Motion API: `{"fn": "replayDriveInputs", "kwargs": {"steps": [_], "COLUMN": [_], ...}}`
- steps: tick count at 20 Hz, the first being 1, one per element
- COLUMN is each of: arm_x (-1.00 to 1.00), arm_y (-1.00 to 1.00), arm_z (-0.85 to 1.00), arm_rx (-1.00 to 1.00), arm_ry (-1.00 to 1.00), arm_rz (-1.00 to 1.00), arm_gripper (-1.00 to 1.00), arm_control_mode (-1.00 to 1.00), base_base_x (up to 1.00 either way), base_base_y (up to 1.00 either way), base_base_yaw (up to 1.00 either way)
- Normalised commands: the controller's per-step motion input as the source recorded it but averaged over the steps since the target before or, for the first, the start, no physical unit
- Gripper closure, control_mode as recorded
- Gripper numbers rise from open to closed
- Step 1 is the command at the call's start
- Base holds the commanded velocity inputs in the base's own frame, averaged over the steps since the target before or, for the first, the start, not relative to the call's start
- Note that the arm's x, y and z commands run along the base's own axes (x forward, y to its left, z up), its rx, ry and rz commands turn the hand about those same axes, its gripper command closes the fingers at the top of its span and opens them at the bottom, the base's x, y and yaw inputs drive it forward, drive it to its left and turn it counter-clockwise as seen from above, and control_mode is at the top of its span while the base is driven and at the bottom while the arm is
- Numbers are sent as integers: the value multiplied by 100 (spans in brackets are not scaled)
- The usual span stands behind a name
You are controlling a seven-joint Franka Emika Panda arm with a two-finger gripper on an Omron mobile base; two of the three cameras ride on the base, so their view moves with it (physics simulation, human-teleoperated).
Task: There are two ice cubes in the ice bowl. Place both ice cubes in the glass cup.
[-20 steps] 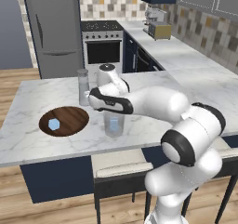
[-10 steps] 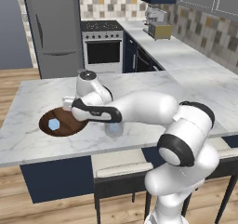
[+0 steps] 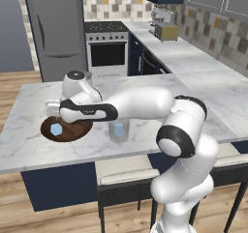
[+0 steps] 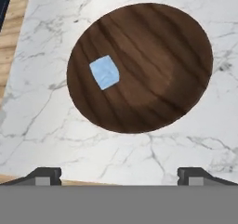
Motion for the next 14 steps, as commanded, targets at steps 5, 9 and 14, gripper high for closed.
{"fn": "replayDriveInputs", "kwargs": {"steps": [5, 9, 14], "arm_x": [3, 18, 21], "arm_y": [34, 28, 28], "arm_z": [-11, -33, -34], "arm_rx": [3, -3, -2], "arm_ry": [-1, 0, 0], "arm_rz": [14, 2, 0], "arm_gripper": [-100, -100, -100], "arm_control_mode": [-100, -100, -100], "base_base_x": [0, 0, 0], "base_base_y": [0, 0, 0], "base_base_yaw": [0, 0, 0]}}
